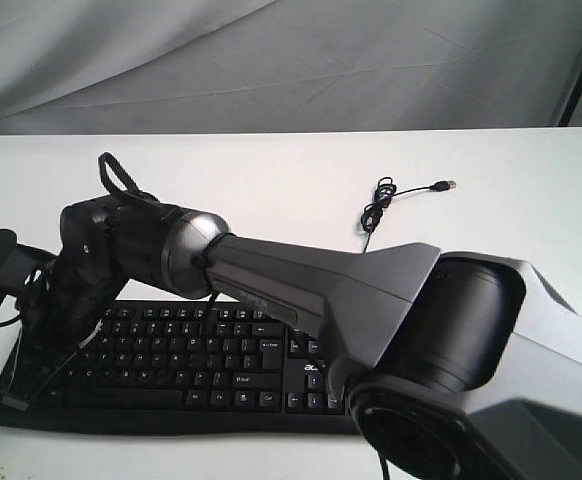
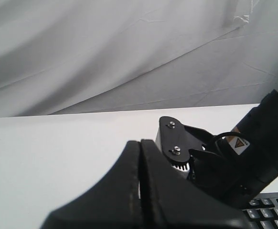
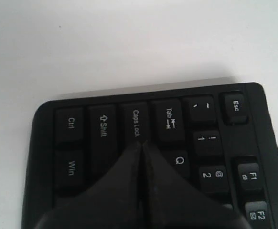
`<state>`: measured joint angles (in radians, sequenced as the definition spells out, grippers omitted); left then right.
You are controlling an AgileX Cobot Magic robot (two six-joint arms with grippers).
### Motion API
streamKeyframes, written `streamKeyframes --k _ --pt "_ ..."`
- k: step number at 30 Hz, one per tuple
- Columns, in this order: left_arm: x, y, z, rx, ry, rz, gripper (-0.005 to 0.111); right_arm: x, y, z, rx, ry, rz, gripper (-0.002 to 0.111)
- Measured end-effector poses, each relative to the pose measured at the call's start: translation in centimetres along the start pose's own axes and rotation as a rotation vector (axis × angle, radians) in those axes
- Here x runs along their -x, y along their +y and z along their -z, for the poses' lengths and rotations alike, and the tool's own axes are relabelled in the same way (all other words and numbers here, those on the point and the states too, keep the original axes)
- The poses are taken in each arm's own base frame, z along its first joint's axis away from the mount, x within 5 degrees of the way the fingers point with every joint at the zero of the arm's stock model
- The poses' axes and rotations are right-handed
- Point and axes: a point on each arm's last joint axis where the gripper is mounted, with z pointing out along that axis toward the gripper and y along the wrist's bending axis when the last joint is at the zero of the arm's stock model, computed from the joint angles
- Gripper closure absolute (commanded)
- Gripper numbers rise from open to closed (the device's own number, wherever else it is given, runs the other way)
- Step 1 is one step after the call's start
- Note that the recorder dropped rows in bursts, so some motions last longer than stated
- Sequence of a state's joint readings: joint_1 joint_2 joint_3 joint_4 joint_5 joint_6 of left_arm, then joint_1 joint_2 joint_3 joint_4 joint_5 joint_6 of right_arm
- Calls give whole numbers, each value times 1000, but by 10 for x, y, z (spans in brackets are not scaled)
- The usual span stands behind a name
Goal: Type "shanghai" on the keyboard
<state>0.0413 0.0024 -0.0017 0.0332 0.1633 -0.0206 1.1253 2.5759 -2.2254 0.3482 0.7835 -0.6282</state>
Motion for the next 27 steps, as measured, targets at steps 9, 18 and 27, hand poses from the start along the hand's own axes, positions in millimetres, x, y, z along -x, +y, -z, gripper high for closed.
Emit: streamKeyframes --k 9,18,27 --pt "0 0 0 0 0 0 107 -1 0 -1 0 0 -1 108" --pt "0 0 0 0 0 0 107 -3 0 -5 2 6 -6 108" --pt "0 0 0 0 0 0 107 -1 -1 -1 -6 8 -6 108"
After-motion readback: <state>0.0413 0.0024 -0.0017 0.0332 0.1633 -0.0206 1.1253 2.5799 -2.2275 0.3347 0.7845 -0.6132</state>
